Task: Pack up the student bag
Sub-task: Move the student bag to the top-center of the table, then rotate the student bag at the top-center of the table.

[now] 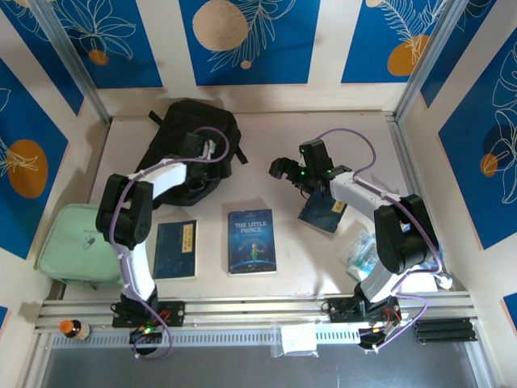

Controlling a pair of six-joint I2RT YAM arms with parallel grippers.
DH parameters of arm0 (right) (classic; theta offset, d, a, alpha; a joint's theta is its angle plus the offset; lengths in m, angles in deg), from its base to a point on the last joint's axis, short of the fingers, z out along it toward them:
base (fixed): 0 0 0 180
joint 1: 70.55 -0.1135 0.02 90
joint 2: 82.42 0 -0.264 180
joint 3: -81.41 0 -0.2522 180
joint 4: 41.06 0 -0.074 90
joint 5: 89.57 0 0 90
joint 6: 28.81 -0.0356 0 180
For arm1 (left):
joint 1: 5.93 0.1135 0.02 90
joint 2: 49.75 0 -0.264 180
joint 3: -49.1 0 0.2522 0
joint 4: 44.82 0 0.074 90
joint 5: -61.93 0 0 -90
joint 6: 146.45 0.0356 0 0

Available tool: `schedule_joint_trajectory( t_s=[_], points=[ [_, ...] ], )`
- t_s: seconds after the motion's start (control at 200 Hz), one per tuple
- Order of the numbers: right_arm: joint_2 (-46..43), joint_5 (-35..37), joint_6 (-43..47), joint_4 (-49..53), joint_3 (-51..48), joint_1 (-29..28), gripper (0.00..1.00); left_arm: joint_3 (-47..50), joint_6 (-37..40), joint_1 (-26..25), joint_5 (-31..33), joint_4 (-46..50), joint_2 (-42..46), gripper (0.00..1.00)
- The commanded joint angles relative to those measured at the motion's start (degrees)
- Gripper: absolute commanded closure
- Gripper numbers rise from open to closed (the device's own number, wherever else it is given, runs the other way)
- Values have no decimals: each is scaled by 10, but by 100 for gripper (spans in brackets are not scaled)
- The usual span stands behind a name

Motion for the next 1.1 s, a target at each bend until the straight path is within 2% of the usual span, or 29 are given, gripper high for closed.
schedule_joint_trajectory(
  t_s=[0.0, 0.165, 0.3, 0.42, 0.54, 0.725, 0.95, 1.095],
  points=[
    [6, 5, -16, -9, -7, -2, 3, -26, 52, -56, 14, 33, -36, 13],
    [-33, 43, -43, -40, -54, 5, 3, -61, 103, -125, 30, 39, -78, 16],
    [-74, 60, -63, -53, -99, 25, 3, -80, 128, -157, 24, 34, -93, 17],
    [-93, 37, -67, -53, -120, 57, 3, -94, 132, -163, 5, 38, -75, 16],
    [-87, -9, -54, -56, -118, 83, 3, -98, 118, -160, 25, 55, -20, 14],
    [1, -96, -3, -21, -14, 72, 5, -52, 53, -149, 74, 100, 92, 11],
    [153, -102, -2, 35, 158, 32, 10, 77, -77, -133, 78, 118, 219, 10],
    [236, -118, -5, 56, 249, 24, 19, 168, -129, -118, 84, 93, 265, 10]
  ],
)
